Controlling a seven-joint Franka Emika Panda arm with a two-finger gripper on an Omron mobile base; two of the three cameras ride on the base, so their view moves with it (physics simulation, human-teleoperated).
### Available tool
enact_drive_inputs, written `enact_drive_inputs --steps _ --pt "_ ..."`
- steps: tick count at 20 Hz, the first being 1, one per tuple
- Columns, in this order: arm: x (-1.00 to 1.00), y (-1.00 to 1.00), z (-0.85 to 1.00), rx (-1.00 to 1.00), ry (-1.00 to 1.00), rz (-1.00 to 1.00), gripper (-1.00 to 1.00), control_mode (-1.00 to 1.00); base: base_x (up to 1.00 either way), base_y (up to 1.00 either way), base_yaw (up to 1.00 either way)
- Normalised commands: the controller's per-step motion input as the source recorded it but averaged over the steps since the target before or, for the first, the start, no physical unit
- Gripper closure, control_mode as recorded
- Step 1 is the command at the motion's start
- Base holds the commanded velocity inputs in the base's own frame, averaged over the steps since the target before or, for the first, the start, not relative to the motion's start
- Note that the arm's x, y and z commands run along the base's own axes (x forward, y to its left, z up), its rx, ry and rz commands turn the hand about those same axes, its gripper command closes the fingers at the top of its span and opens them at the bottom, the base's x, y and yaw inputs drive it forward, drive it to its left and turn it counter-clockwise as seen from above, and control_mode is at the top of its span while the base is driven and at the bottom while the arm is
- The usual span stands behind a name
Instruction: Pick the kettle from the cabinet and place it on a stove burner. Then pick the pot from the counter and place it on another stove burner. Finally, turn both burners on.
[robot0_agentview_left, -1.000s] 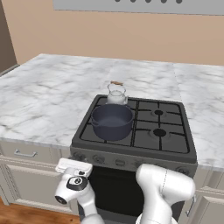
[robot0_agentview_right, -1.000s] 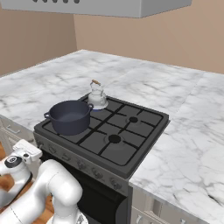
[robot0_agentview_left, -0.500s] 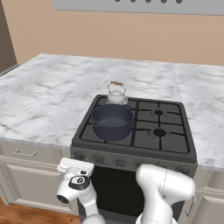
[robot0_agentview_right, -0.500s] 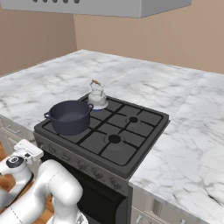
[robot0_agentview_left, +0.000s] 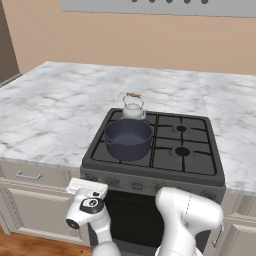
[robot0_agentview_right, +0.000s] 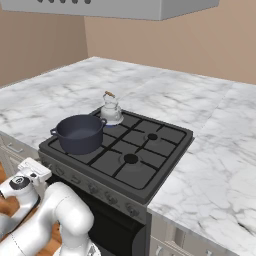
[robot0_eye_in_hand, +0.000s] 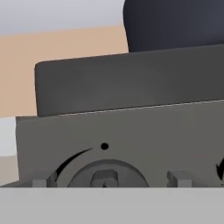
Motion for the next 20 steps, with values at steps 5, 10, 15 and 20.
enact_drive_inputs --steps 5,10,15,20 --pt "0.06 0.0 -0.13 0.0 0.0 0.0 -1.0 -1.0 0.0 0.0 0.0" --pt "0.09 0.0 -0.2 0.0 0.0 0.0 1.0 -1.0 0.0 0.0 0.0" --pt "0.09 0.0 -0.17 0.0 0.0 0.0 1.0 -1.0 0.0 0.0 0.0" --pt "0.04 0.08 -0.14 0.0 0.0 0.0 1.0 -1.0 0.0 0.0 0.0"
